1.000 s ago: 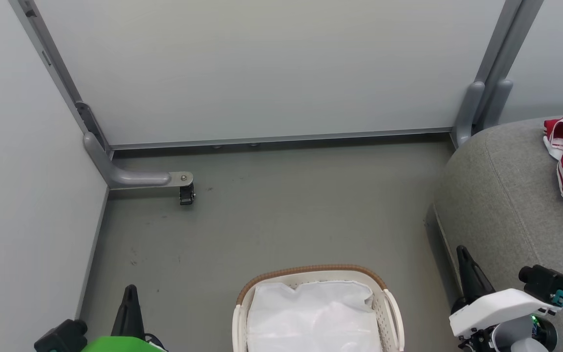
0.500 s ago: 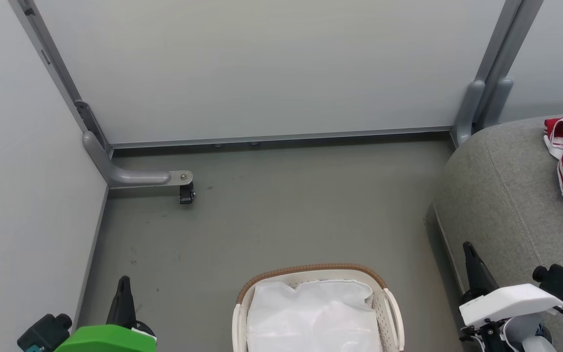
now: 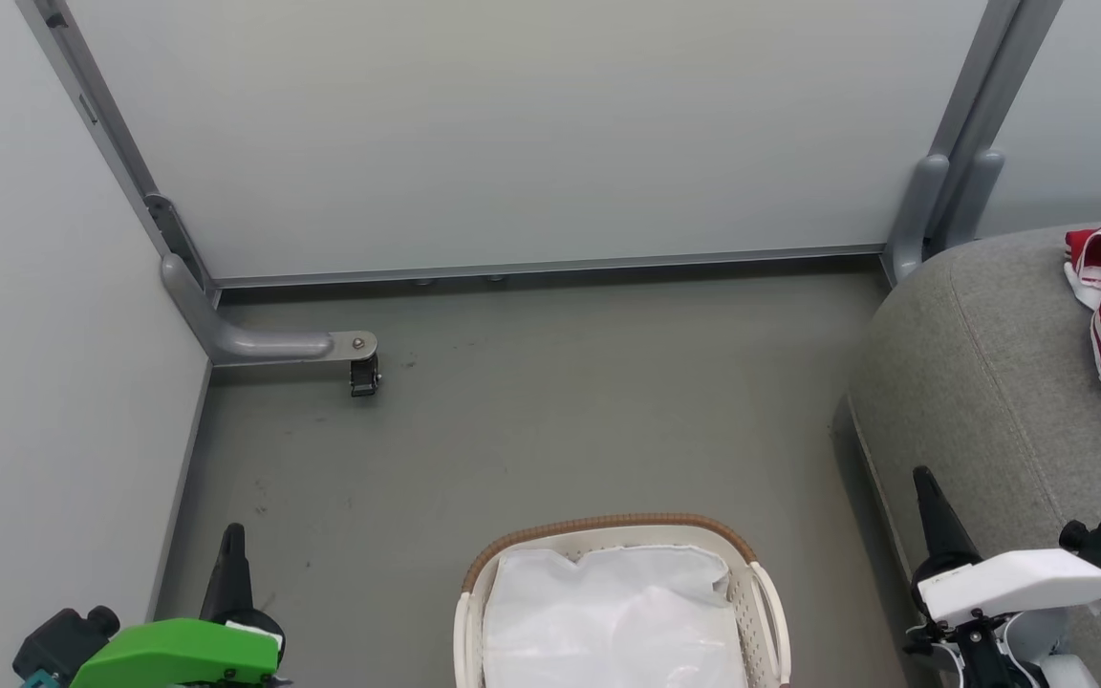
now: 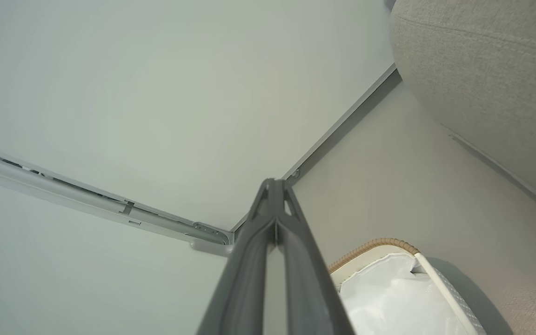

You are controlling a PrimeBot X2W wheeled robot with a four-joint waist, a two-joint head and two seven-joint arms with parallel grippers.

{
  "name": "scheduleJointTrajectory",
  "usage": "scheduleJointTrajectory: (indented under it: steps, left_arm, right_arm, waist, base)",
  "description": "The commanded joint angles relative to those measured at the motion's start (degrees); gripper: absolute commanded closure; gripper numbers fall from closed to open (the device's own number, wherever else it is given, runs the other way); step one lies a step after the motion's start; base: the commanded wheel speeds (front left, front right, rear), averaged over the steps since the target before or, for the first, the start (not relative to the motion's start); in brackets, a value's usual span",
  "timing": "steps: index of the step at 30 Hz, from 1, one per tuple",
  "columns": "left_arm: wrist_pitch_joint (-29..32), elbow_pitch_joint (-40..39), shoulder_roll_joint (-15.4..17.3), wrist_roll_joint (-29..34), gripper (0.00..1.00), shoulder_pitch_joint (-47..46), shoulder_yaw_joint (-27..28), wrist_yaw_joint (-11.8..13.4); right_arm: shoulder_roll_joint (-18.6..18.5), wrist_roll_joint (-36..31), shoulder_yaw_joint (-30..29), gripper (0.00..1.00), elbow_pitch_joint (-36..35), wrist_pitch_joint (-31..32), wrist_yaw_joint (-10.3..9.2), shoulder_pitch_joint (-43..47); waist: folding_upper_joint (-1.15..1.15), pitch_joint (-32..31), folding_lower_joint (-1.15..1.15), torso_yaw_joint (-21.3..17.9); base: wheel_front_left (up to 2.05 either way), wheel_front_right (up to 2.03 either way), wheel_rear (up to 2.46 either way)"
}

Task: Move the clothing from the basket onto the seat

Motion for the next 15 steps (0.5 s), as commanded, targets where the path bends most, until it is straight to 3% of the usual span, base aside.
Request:
scheduleJointTrajectory:
  steps: [1,15]
  left_arm:
    - [0.41,-0.75,0.3,-1.53,1.0,-1.84,0.55,-0.46]
    - [2.69,-0.86,0.31,-9.33,1.0,-3.13,1.99,-1.23]
  right_arm:
    - [-0.43,1.68,-0.33,1.0,-0.92,0.47,-0.01,-1.35]
    - [-0.49,10.13,-1.17,1.0,-1.73,2.72,-0.02,-1.49]
  waist:
    - [0.22,0.02,0.0,0.0]
    - [0.28,0.21,0.0,-0.01]
  base:
    - [0.0,0.0,0.0]
    - [0.0,0.0,0.0]
